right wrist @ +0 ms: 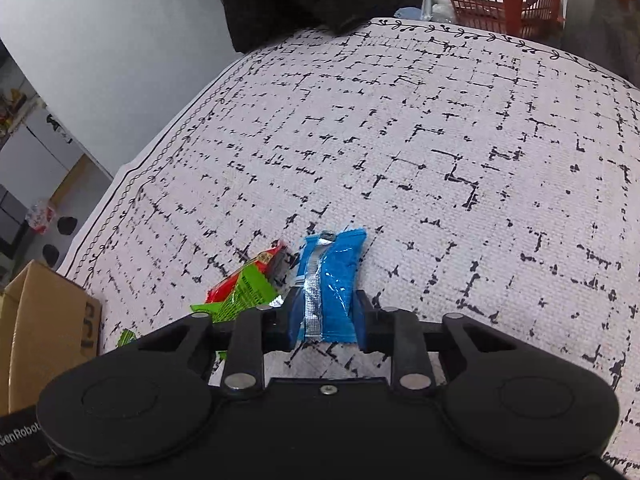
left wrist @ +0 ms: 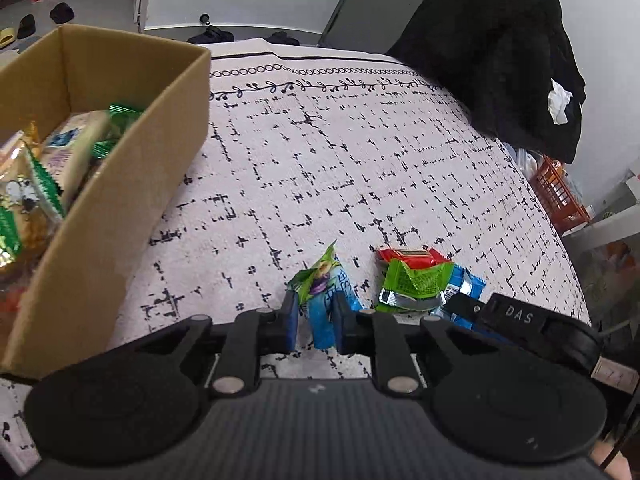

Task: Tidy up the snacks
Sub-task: 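Grasp the blue-green candy with the left tool while the right tool grasps the blue candy, then carry both held candies up and over the cardboard box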

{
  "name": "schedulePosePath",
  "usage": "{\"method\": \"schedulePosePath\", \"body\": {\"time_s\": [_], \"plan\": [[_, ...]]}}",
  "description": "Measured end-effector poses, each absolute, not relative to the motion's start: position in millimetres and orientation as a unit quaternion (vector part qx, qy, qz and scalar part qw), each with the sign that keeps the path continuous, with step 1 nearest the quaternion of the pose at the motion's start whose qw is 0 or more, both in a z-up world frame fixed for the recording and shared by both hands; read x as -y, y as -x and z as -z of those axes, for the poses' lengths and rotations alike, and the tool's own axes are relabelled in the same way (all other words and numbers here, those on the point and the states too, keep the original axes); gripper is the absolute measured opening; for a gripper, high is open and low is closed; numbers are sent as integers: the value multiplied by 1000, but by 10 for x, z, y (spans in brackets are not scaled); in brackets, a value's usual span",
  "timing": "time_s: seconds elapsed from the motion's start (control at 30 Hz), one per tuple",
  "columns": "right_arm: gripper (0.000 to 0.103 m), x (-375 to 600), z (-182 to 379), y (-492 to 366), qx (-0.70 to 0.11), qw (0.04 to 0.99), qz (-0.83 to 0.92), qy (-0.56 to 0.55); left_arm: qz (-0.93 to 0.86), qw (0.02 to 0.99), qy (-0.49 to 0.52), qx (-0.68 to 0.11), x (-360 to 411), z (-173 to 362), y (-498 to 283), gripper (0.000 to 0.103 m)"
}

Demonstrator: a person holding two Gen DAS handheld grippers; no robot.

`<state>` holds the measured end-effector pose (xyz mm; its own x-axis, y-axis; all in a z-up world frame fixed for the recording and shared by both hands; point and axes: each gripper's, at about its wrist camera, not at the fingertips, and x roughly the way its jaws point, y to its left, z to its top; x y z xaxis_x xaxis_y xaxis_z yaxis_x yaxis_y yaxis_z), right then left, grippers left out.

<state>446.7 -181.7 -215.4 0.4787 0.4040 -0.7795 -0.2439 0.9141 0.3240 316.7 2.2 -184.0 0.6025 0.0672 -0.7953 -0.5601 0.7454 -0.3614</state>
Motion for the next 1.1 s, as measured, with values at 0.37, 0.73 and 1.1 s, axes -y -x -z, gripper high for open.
{"method": "schedulePosePath", "body": {"time_s": [0.37,0.73,1.1], "plan": [[10,1975,1931,-4104,-474,859,-176,-82,-181,852,306,-385,2,1599,-2949,17],[10,2134,1539,-3617,-452,867,-180,-110,-171,862,308,-365,38,1338,-2664,17],[10,1939,1084,-3170,-420,873,-211,-130,-166,877,315,-324,-57,971,-2340,17]]}}
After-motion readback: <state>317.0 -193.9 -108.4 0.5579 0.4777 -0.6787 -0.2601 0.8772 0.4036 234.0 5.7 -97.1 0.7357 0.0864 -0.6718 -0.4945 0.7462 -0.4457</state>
